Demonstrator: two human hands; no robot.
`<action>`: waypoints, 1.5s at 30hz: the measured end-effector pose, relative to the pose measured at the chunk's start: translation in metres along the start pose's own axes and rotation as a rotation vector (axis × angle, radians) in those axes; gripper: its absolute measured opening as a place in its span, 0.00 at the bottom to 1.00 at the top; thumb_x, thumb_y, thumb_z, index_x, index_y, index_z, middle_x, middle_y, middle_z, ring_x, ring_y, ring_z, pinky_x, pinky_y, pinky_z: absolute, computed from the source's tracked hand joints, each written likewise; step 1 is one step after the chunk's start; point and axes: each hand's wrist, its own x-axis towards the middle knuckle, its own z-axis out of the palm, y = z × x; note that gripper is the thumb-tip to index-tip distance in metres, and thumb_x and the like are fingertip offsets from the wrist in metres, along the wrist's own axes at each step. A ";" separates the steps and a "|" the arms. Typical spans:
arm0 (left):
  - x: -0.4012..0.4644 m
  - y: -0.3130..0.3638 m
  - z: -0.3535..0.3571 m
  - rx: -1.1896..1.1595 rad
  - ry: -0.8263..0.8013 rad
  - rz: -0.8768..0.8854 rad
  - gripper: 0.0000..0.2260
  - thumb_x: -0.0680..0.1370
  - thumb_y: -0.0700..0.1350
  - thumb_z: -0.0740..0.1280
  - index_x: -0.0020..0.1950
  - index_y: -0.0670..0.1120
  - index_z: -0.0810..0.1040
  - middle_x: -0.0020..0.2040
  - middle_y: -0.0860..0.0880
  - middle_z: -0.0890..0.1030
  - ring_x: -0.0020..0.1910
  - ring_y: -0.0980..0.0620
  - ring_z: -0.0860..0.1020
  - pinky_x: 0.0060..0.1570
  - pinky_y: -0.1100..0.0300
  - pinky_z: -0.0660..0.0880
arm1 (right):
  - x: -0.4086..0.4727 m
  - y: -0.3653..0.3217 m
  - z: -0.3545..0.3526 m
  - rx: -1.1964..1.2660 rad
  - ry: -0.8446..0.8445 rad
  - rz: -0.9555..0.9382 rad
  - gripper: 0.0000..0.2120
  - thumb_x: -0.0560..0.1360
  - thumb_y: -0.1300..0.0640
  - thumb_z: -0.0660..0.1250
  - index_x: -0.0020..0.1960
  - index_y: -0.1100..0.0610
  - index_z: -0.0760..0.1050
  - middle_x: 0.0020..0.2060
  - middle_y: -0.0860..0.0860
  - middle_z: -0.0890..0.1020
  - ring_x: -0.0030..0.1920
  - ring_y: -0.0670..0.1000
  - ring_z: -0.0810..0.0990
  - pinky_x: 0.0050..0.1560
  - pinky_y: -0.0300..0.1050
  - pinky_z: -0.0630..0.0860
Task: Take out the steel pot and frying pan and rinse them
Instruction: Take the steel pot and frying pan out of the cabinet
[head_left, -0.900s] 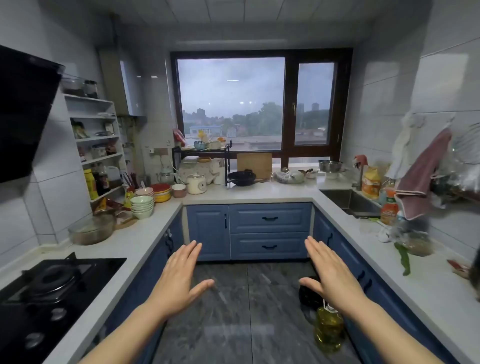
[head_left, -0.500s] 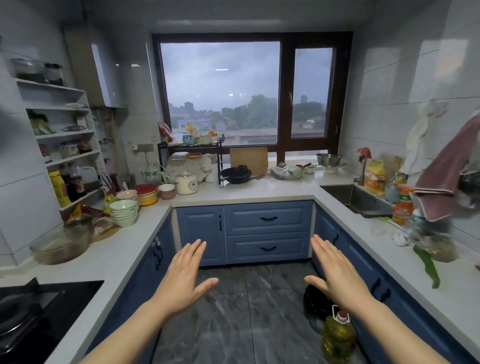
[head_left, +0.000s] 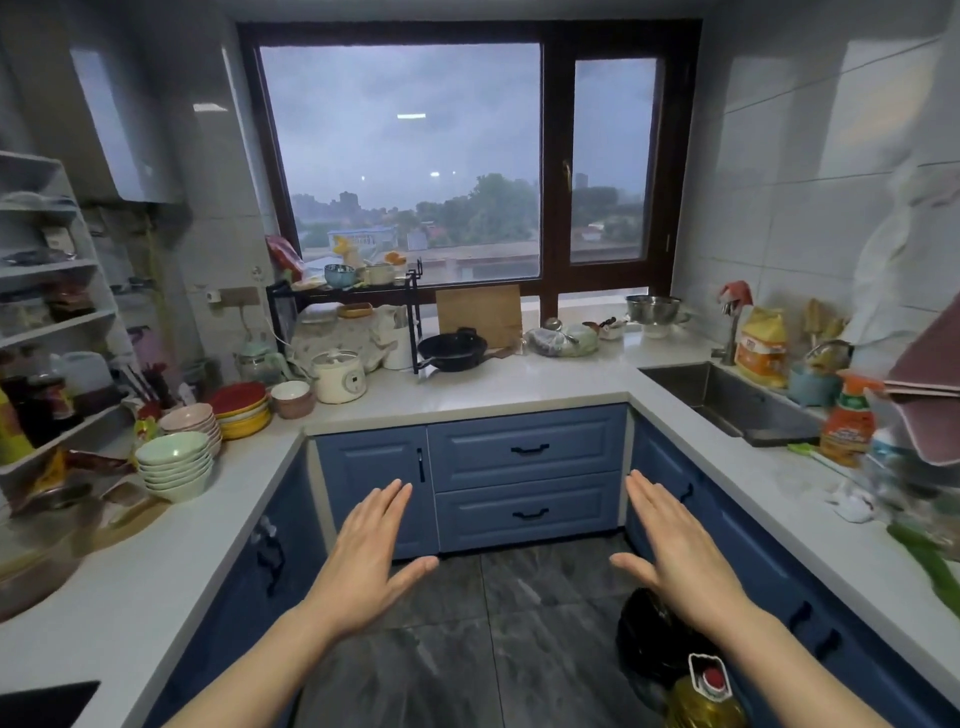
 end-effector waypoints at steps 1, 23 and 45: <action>0.016 -0.003 0.007 -0.010 -0.003 -0.004 0.45 0.69 0.77 0.46 0.79 0.55 0.42 0.79 0.56 0.43 0.77 0.55 0.42 0.74 0.58 0.43 | 0.014 0.009 0.006 0.010 -0.003 0.002 0.45 0.75 0.40 0.66 0.79 0.50 0.41 0.77 0.43 0.41 0.78 0.47 0.44 0.77 0.45 0.47; 0.389 -0.061 0.160 -0.052 0.001 -0.091 0.41 0.73 0.74 0.50 0.79 0.54 0.41 0.76 0.59 0.39 0.76 0.58 0.39 0.72 0.61 0.39 | 0.394 0.203 0.113 0.067 -0.112 -0.056 0.44 0.76 0.41 0.66 0.79 0.50 0.40 0.75 0.41 0.41 0.78 0.47 0.45 0.78 0.46 0.49; 0.636 -0.191 0.322 -0.079 -0.179 -0.060 0.43 0.72 0.75 0.46 0.79 0.53 0.42 0.79 0.56 0.44 0.77 0.57 0.44 0.74 0.59 0.43 | 0.623 0.311 0.307 0.026 -0.245 0.069 0.44 0.76 0.39 0.63 0.79 0.51 0.39 0.78 0.44 0.43 0.78 0.47 0.44 0.76 0.42 0.45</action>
